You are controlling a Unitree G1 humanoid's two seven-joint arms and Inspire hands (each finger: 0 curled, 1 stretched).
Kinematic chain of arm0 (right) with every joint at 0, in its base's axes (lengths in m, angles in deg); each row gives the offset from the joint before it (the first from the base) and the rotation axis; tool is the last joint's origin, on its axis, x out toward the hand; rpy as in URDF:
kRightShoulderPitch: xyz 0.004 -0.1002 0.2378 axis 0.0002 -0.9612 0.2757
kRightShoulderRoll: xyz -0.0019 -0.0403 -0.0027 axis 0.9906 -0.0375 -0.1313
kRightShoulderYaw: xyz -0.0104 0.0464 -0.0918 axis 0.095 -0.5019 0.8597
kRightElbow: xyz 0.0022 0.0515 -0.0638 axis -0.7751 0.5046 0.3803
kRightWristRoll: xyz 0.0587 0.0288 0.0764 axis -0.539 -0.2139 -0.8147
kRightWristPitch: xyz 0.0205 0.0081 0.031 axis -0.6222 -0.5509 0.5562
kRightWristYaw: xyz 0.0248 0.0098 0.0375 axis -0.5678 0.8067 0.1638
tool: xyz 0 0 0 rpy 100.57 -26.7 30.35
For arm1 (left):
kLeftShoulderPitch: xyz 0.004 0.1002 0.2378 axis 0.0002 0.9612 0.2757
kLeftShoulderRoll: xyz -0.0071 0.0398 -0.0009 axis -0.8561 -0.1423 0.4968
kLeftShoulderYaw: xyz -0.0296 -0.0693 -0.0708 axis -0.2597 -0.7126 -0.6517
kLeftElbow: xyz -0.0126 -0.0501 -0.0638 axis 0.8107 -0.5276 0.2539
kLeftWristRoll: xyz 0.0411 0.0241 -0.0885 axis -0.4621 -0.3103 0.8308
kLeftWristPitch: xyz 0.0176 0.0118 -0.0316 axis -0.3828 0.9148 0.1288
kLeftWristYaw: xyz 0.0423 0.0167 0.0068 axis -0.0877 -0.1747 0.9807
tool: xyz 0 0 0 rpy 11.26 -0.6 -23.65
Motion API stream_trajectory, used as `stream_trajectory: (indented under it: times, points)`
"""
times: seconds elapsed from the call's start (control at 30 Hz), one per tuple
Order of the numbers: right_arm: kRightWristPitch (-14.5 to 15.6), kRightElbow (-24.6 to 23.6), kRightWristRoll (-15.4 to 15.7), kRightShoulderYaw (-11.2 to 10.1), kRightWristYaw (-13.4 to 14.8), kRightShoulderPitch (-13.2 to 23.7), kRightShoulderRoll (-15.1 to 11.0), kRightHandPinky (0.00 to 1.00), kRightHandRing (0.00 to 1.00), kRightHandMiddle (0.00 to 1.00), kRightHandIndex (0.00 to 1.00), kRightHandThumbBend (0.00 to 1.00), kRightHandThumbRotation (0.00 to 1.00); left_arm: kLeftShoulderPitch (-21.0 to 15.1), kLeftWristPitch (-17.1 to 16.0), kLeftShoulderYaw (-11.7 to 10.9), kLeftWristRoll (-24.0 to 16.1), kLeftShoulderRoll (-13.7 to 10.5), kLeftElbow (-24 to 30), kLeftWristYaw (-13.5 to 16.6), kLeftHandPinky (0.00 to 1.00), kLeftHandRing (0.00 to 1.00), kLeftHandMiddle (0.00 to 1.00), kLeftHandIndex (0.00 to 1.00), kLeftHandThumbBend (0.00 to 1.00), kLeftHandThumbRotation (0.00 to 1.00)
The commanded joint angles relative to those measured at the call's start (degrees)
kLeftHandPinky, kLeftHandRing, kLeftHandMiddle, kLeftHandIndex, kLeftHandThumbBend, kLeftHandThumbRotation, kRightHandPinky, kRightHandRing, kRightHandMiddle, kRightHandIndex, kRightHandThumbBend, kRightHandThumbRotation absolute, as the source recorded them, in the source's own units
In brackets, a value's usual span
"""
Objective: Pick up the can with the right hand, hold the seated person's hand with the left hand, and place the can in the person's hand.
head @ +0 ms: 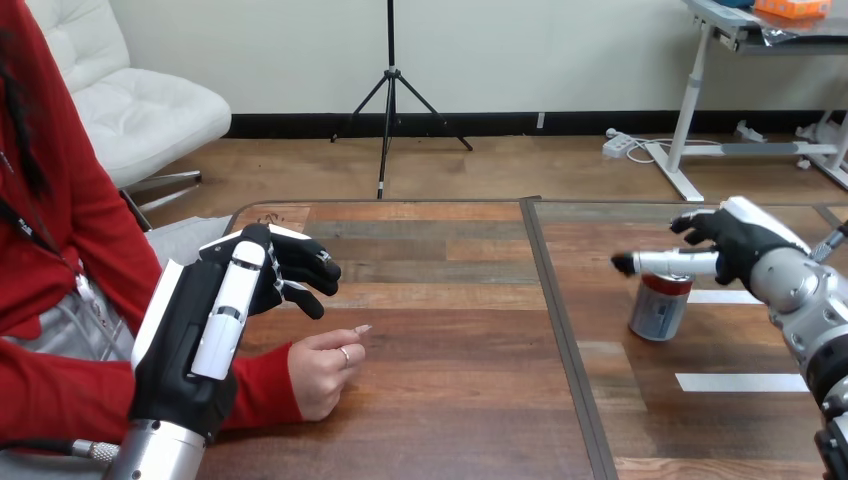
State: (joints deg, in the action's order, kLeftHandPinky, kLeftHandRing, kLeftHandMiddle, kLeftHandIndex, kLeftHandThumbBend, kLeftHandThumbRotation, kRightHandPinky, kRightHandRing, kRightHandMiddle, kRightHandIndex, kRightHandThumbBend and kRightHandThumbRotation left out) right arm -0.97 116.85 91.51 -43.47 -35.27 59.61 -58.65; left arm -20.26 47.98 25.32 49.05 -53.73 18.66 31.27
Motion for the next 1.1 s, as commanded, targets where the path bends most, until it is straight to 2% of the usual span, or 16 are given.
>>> stream_trajectory:
  times: [0.0,0.3,0.57,1.07]
  points:
    - [-0.13,-1.14,0.38,0.63,-0.14,1.59,-0.58,0.76,0.88,0.91,0.9,1.0,0.56,-2.51,-0.32,-0.39,0.0,-0.18,1.47,0.21,0.4,0.52,0.52,0.47,0.15,1.0]
    - [1.14,-1.04,1.0,1.19,-1.66,1.8,-0.49,0.78,0.91,0.93,0.91,1.0,0.53,-2.28,-0.18,-0.34,0.02,-0.18,1.67,0.29,0.41,0.52,0.52,0.47,0.14,1.0]
    - [0.72,-1.12,1.52,1.74,-2.53,1.69,-0.78,0.8,0.91,0.93,0.9,1.0,0.48,-2.23,-0.21,-0.41,0.49,-0.26,1.62,-0.02,0.41,0.52,0.52,0.47,0.12,1.0]
    - [1.19,-1.0,1.14,1.68,-4.27,2.01,-0.92,0.78,0.89,0.92,0.88,1.0,0.39,-2.32,-0.66,-0.55,0.6,-0.44,1.23,-0.32,0.4,0.51,0.52,0.47,0.11,1.0]
